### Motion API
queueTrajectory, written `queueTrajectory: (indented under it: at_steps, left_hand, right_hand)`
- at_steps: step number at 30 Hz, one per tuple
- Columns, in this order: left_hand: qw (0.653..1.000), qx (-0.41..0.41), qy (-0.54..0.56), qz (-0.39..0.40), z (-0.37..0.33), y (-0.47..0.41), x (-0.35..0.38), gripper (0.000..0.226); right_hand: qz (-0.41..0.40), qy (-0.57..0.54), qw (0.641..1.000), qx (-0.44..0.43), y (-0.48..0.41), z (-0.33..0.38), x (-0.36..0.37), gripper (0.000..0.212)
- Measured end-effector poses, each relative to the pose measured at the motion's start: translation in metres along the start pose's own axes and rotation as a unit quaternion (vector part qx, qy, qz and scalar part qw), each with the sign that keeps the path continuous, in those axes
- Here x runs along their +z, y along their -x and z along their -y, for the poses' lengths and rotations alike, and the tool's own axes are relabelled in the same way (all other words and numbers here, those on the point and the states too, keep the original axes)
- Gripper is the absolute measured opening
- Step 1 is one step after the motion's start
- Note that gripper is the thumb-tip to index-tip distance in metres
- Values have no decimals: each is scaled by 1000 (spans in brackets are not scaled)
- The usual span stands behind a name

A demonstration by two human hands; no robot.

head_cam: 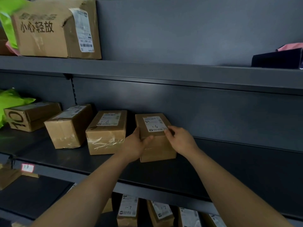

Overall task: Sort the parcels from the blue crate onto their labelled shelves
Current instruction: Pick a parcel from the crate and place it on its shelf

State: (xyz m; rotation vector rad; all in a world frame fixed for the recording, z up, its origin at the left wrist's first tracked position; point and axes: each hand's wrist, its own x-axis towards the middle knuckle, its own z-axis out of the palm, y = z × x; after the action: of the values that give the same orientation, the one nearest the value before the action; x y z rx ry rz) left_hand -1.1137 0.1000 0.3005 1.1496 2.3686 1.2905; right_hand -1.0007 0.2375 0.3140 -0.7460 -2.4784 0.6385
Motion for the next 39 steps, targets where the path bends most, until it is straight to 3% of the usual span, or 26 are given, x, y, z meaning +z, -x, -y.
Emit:
queueTrajectory:
  at_steps: [5,9,13,19,27,39]
  left_hand:
    - [992,25,-115,-45,0,-2,-2,53]
    - [965,105,-218,-99,-18,8,-8,40]
    - [945,189,-249,-97,-41,25,-2,45]
    - [931,266,-251,-17,-64,62,39,44]
    - [893,391,-207,89,-124,157,134,53]
    - [795,524,-119,280,-238,417,305,46]
  right_hand:
    - [-40,23,999,-2,7,3,-2,41]
    - [-94,57,993,-33,24,9,-12,37]
    - [-123,114,985,-32,56,7,-30,39]
    - [-169,193,967,9,132,-15,-57,38]
    - [-194,277,929,151,298,-54,-120,44]
    - [-207,302,839,404,628,-108,-203,43]
